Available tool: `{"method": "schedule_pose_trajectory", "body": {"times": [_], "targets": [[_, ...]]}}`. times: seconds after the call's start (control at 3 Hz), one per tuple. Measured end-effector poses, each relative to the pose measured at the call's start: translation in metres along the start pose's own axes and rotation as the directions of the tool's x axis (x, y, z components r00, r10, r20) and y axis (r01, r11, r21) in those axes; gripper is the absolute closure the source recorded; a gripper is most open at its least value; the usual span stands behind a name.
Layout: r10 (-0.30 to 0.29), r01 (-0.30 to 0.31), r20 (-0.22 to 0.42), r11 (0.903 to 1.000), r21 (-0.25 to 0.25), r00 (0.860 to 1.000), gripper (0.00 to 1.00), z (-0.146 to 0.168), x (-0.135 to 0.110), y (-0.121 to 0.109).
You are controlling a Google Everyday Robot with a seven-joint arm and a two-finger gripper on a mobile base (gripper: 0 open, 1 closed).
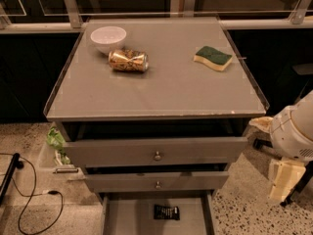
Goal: Pick rxbar chocolate from bottom drawer and place on counter
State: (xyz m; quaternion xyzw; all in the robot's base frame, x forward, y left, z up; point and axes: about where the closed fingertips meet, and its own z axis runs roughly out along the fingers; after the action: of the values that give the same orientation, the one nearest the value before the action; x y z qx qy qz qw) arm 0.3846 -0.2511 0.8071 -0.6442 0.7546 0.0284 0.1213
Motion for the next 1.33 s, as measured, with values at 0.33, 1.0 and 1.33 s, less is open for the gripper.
{"method": "schedule_pose_trajectory", "body": {"times": [0.33,1.0,1.33], "targets": [[0.0,0.0,0.0,1.0,0.0,1.0,0.0,0.0,0.0,0.0],[0.018,-0.009,0.094,0.9951,-0.099,0.995,0.0,0.115,0.026,0.027],[-0.023,0.037,0.184,0.997,-0.068,0.983,0.0,0.171,0.029,0.029]]}}
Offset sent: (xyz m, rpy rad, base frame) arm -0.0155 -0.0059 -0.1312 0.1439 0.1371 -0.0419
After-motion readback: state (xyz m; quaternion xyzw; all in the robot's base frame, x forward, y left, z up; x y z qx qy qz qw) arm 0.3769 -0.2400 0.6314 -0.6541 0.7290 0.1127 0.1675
